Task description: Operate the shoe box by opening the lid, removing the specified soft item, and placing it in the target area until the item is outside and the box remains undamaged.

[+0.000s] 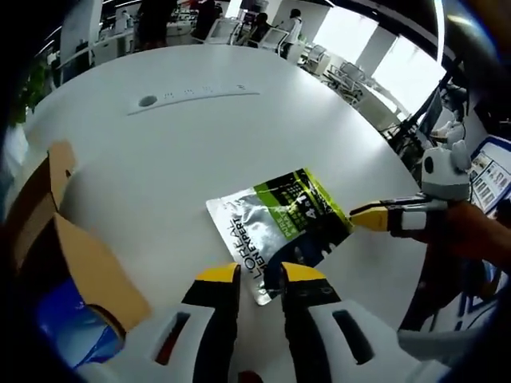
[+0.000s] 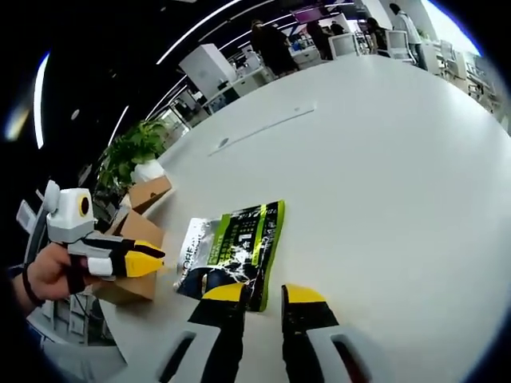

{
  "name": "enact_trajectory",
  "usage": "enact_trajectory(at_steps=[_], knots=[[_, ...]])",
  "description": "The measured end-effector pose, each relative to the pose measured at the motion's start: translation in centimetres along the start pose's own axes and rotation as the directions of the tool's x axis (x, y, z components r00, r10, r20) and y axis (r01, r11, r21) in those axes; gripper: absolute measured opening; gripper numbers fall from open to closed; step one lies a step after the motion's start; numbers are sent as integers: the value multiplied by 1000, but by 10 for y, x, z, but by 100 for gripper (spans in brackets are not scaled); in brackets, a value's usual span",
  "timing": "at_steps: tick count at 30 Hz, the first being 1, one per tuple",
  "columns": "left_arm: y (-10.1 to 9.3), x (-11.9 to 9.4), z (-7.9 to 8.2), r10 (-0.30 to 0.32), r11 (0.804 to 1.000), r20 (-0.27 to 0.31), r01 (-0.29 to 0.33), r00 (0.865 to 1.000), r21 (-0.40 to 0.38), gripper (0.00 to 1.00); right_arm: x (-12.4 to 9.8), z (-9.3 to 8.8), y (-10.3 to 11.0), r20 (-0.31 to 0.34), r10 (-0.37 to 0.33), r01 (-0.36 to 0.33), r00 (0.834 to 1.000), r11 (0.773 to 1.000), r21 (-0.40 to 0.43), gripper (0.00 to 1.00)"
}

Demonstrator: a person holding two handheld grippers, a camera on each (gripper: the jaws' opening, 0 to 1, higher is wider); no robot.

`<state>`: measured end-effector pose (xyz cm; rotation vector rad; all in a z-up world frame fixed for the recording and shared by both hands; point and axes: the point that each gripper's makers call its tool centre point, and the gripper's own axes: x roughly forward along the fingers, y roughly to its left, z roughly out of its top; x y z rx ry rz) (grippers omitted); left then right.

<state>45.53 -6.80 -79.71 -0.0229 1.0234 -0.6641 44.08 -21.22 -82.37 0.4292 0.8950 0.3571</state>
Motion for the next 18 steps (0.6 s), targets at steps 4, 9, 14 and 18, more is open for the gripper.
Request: enact_trajectory(at_steps=[4, 9, 14, 18], knots=[[-2, -12, 7, -16, 1000, 33, 15, 999, 26, 21, -7, 3, 2, 17, 1, -1, 1000, 1000, -3, 14], [-4, -24, 12, -34, 999, 61, 31, 998, 43, 22, -15, 2, 6, 27, -5, 5, 1000, 1000, -17, 15], [-3, -37, 16, -46, 998, 85, 42, 995, 49, 22, -20, 6, 14, 49, 5, -4, 999, 1000, -14, 16], [0, -48, 17, -53, 997, 101, 48, 993, 54, 22, -25, 12, 23, 79, 18, -18, 997, 1000, -2, 17]])
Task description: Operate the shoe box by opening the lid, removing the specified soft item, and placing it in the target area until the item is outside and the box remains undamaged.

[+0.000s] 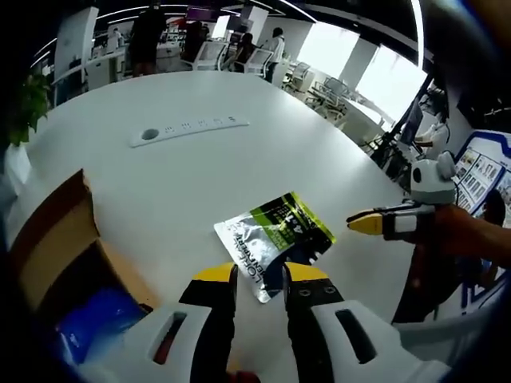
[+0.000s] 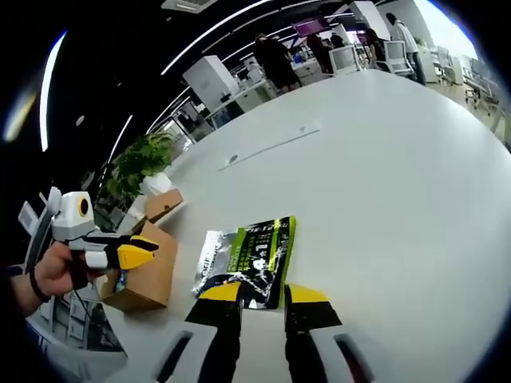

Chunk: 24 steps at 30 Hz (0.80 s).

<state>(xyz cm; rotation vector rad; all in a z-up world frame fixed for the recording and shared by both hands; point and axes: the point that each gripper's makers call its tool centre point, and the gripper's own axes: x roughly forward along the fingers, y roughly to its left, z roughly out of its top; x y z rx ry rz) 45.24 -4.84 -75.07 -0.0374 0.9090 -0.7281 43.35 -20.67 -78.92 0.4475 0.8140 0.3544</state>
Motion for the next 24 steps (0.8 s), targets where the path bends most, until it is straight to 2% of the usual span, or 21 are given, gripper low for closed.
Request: enact_trajectory(at_steps=[10, 17, 24], knots=[[19, -30, 6, -1, 1000, 49, 2, 999, -11, 22, 1, 2, 27, 19, 22, -22, 1000, 1000, -4, 17], [41, -52, 8, 7, 1000, 86, -5, 996, -30, 22, 8, 2, 55, 16, 52, -51, 999, 998, -29, 17], [63, -77, 3, 28, 999, 116, -23, 993, -43, 22, 11, 4, 85, 15, 86, -85, 996, 994, -65, 17]])
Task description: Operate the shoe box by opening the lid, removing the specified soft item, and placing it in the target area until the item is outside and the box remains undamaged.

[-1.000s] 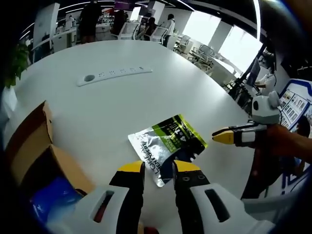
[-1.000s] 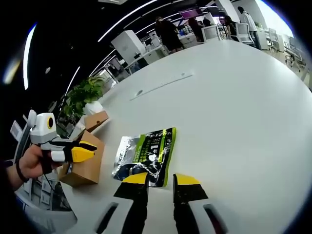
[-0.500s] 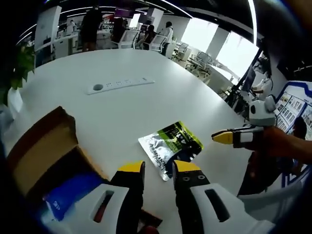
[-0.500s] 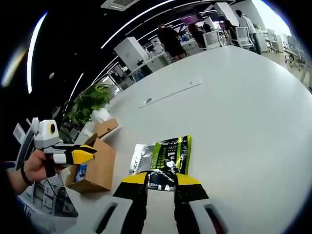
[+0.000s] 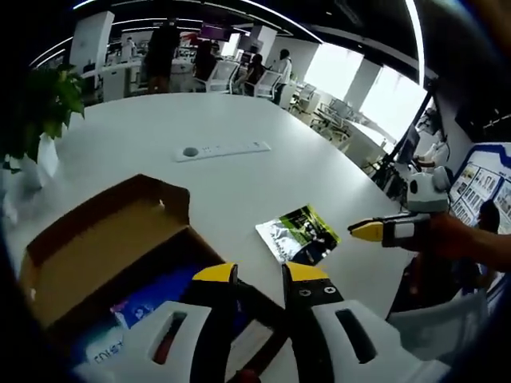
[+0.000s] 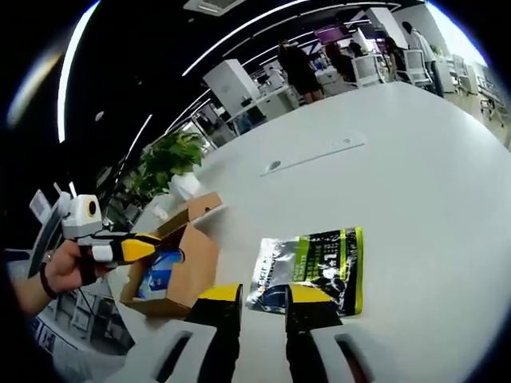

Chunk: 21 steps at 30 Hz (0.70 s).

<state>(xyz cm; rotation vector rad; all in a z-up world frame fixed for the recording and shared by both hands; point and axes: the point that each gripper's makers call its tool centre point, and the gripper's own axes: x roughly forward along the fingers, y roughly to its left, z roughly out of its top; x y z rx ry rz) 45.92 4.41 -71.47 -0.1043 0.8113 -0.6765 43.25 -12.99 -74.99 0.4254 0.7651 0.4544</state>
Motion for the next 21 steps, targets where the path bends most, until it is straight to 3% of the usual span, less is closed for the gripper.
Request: enact_trajectory(at_steps=[14, 21], knots=[[49, -46, -11, 48, 998, 45, -45, 998, -49, 23, 15, 1, 55, -11, 59, -60, 998, 996, -61, 18], [58, -69, -18, 57, 996, 64, -53, 996, -66, 25, 23, -2, 81, -37, 96, -99, 995, 991, -95, 22]])
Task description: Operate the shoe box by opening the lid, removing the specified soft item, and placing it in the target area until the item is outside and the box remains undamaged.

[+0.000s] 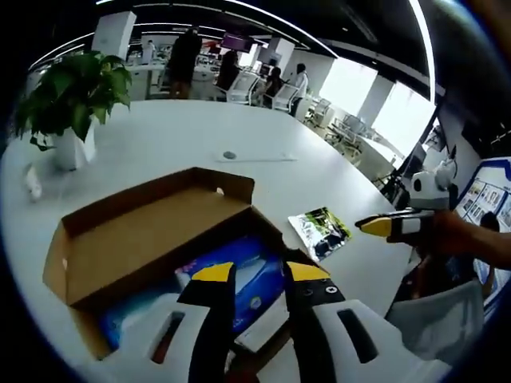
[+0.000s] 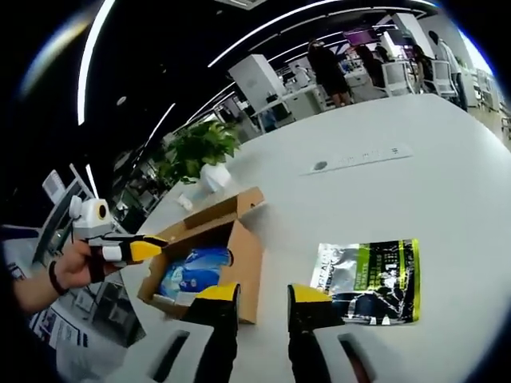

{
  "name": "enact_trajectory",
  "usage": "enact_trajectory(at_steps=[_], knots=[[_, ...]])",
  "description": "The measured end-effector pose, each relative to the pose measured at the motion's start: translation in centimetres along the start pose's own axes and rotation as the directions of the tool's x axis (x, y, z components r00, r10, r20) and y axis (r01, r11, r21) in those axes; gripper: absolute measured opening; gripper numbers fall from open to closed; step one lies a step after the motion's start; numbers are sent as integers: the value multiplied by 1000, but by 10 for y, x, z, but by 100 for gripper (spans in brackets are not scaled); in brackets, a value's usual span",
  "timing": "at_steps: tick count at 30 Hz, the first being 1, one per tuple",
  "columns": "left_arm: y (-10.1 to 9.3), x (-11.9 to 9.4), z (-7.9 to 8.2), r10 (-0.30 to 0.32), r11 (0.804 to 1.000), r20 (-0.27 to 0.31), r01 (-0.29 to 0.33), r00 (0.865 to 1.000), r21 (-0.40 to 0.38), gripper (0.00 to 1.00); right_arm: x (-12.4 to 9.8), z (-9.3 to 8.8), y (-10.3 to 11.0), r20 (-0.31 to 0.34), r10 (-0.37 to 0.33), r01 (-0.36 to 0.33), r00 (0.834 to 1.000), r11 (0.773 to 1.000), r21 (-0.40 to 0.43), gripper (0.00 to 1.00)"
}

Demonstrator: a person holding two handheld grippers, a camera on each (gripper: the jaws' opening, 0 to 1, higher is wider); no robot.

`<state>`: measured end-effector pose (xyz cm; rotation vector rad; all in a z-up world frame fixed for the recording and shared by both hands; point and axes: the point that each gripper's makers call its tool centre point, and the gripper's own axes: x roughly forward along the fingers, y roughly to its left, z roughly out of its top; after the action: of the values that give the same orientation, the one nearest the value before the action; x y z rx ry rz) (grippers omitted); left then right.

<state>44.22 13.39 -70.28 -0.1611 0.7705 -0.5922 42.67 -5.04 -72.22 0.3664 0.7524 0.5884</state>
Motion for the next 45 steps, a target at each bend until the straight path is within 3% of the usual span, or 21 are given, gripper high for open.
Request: enact_trajectory(at_steps=[9, 25, 45], knots=[[17, -27, -5, 24, 1000, 21, -24, 999, -2, 27, 12, 0, 29, -24, 39, -40, 999, 998, -39, 26], [49, -73, -28, 66, 998, 30, -65, 997, -8, 34, 27, -12, 70, -72, 75, -83, 995, 990, -116, 36], [69, -107, -53, 84, 996, 24, -84, 996, -5, 41, 25, -33, 102, -127, 78, -100, 989, 979, -180, 41]])
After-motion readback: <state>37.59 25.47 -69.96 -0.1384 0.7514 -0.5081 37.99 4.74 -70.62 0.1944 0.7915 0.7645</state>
